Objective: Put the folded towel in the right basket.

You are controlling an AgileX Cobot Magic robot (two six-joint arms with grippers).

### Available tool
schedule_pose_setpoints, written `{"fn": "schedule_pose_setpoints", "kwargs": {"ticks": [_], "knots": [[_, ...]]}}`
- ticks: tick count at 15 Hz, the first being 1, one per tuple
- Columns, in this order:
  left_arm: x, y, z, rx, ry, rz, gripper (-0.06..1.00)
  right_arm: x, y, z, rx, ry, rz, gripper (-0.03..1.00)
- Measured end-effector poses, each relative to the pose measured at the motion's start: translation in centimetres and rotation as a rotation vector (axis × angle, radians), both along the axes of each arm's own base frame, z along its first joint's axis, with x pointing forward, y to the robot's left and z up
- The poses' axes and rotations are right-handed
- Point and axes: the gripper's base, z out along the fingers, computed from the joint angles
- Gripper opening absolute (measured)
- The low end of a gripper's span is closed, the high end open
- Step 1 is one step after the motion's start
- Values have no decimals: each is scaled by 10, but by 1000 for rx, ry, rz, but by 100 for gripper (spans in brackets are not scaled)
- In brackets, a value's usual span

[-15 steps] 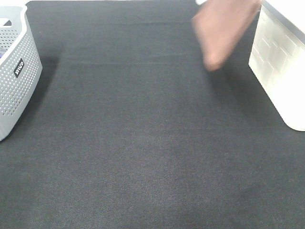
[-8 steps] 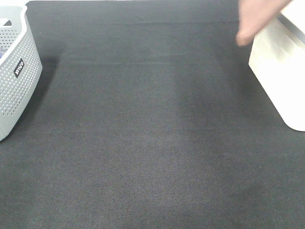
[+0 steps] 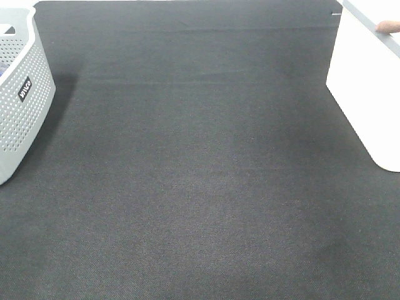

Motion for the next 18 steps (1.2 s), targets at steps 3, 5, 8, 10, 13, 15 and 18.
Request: {"fn": "schedule_pose_setpoints", "kwargs": {"ticks": [3, 5, 8, 10, 13, 15, 18], "knots": [[0, 0, 0, 0, 0, 0, 88, 17, -12, -30, -41, 85, -25, 0], [0, 0, 0, 0, 0, 0, 88, 25, -19, -48, -60, 136, -50, 0], [0, 0, 0, 0, 0, 0, 88, 35, -21, -69, -34, 180, -53, 11], [0, 0, 0, 0, 0, 0, 88, 39, -19, -73, 10, 178, -39, 47], [0, 0, 0, 0, 0, 0, 88, 36, -16, -66, 23, 160, -39, 72], [0, 0, 0, 0, 0, 0, 88, 28, -10, -49, 52, 114, -34, 75], [0, 0, 0, 0, 0, 0, 88, 16, 3, -22, 79, 47, -12, 75]]}}
